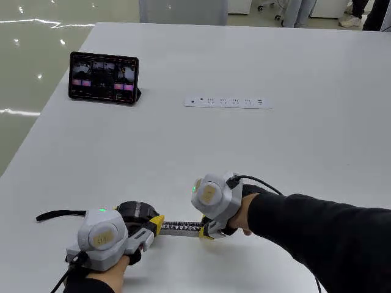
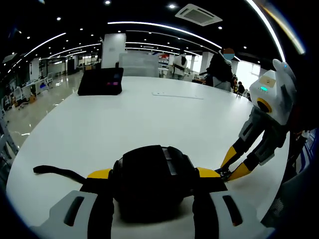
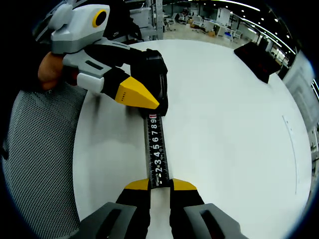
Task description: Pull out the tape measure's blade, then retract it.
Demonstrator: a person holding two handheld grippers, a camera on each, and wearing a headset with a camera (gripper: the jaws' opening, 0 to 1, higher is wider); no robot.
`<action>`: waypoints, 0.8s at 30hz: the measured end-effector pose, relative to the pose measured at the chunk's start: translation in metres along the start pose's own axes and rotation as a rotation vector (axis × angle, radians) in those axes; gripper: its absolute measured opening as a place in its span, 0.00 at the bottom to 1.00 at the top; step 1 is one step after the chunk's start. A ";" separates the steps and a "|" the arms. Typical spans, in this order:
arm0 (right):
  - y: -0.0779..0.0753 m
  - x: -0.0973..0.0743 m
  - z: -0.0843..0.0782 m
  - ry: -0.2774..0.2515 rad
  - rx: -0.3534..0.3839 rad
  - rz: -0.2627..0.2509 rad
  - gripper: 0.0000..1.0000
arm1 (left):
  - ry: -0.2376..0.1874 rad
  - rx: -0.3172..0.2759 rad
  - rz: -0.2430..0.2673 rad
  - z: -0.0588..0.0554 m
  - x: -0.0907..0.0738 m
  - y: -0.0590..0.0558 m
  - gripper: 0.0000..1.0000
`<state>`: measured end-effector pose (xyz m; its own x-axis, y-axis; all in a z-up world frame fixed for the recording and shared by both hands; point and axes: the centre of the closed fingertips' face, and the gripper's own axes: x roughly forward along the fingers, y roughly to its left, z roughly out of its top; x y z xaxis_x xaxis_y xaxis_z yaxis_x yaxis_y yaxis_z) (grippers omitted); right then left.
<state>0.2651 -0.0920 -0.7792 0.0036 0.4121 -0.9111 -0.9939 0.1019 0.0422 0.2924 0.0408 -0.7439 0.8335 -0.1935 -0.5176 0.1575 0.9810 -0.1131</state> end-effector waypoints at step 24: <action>-0.003 0.005 0.006 -0.023 0.044 0.037 0.11 | 0.018 -0.013 -0.009 -0.001 -0.001 0.001 0.58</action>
<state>0.2692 -0.0847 -0.7817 -0.0301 0.4369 -0.8990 -0.9876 0.1259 0.0942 0.2915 0.0419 -0.7445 0.8225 -0.2028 -0.5314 0.1579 0.9790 -0.1292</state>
